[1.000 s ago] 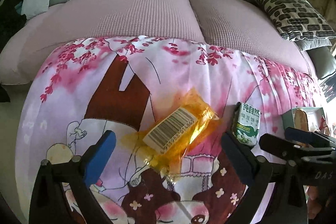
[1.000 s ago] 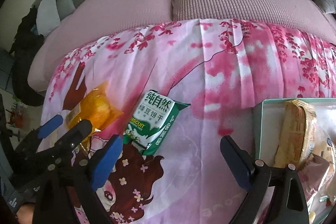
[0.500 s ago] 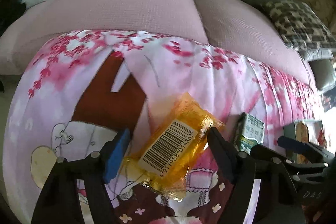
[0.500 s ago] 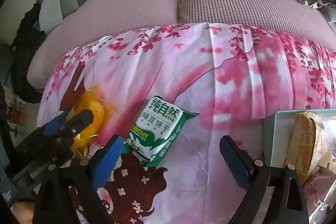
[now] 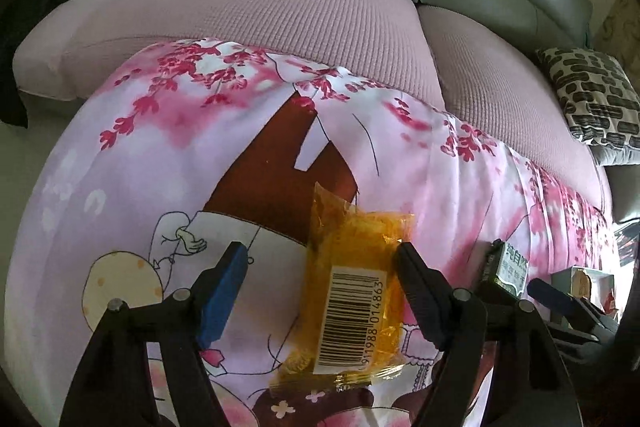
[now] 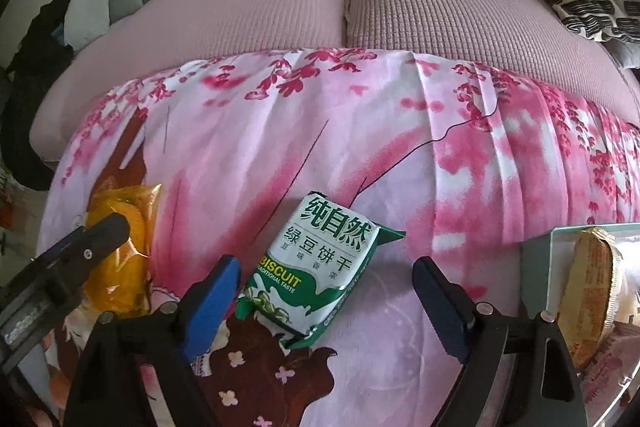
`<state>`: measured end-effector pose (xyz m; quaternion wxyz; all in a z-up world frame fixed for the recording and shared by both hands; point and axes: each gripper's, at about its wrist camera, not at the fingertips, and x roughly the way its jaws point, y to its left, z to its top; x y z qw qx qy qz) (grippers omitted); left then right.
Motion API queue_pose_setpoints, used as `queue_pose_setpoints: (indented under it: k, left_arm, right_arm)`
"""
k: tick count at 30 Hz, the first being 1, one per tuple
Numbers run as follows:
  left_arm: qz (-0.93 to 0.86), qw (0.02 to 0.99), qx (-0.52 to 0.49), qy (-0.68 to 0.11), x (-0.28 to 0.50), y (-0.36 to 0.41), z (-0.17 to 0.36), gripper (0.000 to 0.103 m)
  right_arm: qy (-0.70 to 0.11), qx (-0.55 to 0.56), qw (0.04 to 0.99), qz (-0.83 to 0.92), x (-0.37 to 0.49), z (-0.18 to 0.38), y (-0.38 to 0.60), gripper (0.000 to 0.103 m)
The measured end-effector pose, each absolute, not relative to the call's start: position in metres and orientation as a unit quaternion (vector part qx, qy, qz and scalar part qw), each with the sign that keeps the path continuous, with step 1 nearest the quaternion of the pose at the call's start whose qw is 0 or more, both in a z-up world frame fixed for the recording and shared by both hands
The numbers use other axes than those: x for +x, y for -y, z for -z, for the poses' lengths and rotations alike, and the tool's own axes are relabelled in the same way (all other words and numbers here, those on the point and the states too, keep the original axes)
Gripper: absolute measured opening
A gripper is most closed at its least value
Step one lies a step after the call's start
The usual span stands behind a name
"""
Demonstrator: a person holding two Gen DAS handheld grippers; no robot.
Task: Organize snacks
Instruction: 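Grasp the orange barcode bag with left tool while right tool approaches green biscuit pack, then close the right tool on the green biscuit pack while left tool holds the orange bag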
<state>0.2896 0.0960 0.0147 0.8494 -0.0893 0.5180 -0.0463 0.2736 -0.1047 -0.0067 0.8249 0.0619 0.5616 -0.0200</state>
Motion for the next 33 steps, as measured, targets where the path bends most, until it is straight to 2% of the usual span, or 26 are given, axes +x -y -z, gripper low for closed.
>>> queue_pose_setpoints:
  k: [9,13,21,26,29,33]
  left_arm:
    - [0.060,0.842,-0.085,-0.530,0.287,-0.085,-0.010,0.077]
    - [0.066,0.840,-0.080,-0.533,0.284,-0.083,-0.007,0.077]
    - [0.055,0.842,-0.070,-0.533,0.282,-0.080,-0.002,0.075]
    - [0.049,0.847,-0.067,-0.526,0.281,-0.081,-0.001,0.072]
    - [0.043,0.850,-0.065,-0.521,0.279,-0.080,-0.001,0.070]
    - [0.042,0.852,-0.067,-0.517,0.276,-0.079,-0.003,0.058]
  right_arm:
    - [-0.554,0.026,0.831,0.039,0.270,0.007,0.111,0.089]
    - [-0.552,0.013,0.832,0.049,0.267,0.006,0.121,0.078]
    - [-0.550,0.000,0.834,0.047,0.271,0.013,0.117,0.070]
    - [-0.547,-0.004,0.837,0.037,0.266,0.008,0.114,0.051]
    - [-0.544,-0.008,0.838,0.037,0.266,0.008,0.111,0.043]
    - [-0.543,-0.005,0.839,0.036,0.262,0.006,0.115,0.042]
